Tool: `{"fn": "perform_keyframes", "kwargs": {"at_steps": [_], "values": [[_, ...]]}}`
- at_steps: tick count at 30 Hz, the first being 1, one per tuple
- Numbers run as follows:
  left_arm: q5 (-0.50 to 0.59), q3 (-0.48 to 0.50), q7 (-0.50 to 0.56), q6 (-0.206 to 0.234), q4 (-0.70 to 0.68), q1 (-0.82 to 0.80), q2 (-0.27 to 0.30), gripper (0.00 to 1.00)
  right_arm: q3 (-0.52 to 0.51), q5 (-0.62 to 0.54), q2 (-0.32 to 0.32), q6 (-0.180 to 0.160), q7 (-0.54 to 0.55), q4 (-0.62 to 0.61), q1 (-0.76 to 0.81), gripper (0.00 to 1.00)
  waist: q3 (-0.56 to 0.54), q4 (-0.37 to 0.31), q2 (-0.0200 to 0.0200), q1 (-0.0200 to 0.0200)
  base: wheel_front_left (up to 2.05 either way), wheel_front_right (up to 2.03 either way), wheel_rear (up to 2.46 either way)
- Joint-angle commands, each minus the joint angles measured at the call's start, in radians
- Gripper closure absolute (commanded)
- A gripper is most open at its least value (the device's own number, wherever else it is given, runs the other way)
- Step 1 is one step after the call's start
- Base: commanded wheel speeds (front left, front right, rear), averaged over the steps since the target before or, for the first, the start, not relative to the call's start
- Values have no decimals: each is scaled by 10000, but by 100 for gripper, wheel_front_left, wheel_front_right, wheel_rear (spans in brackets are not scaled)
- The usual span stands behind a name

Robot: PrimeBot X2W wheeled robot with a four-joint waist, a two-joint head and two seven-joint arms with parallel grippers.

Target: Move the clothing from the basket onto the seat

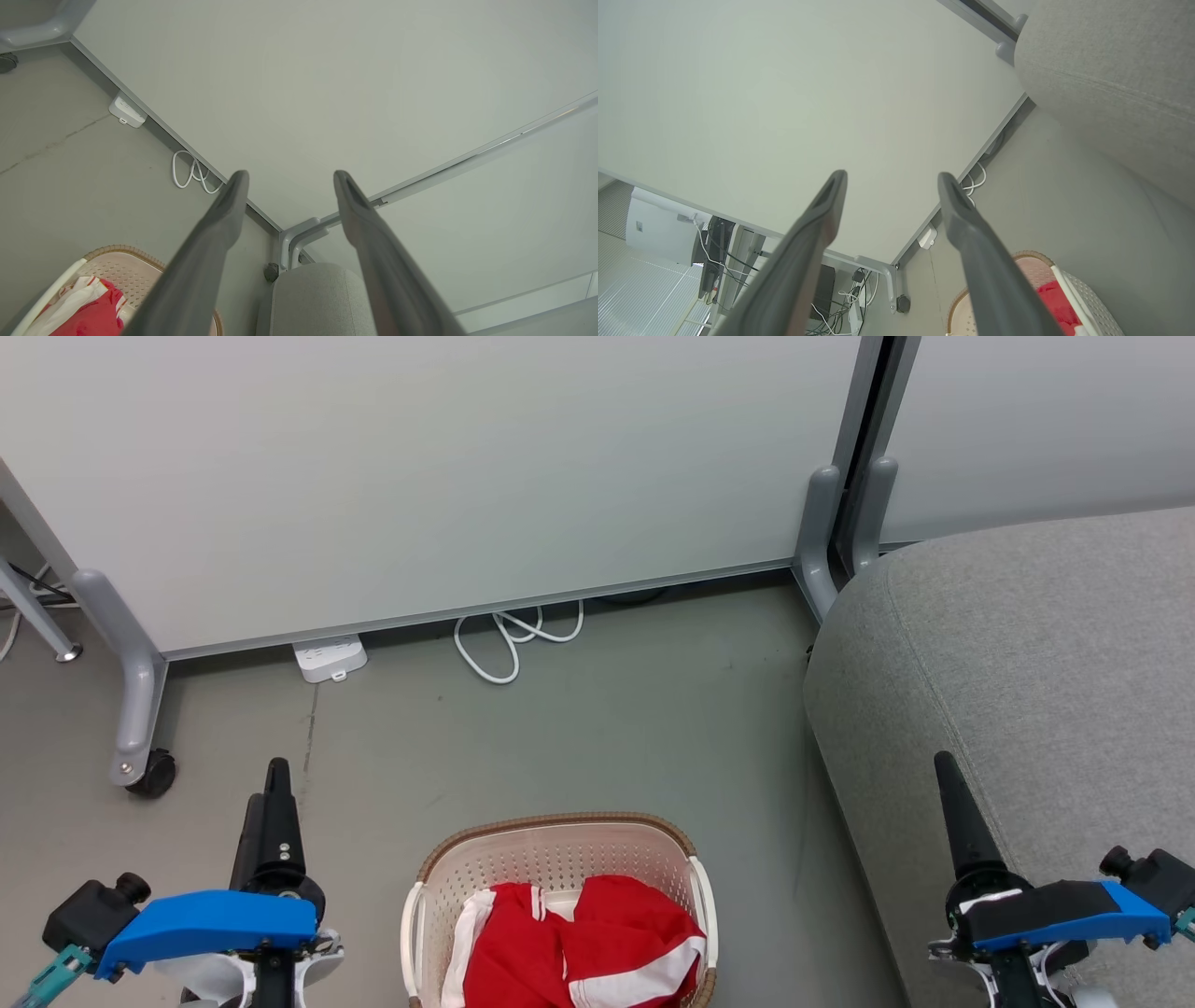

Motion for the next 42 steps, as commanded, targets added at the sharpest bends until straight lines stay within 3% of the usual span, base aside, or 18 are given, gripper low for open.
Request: {"fn": "perform_keyframes", "kwargs": {"at_steps": [1,17,42], "values": [[391,-71,-90,27,-203,-324,84,0,62,-339,-58,11,-117,-179,-289,0,7,2,0,0,0,0,0],[3543,-684,-668,111,-295,-455,99,0,559,-3033,-76,16,-692,-204,-405,0,116,25,0,0,0,0,0],[6656,-1298,-1357,243,-126,-540,171,0,779,-6086,-98,21,-1383,106,-528,0,191,94,0,0,0,0,0]]}}
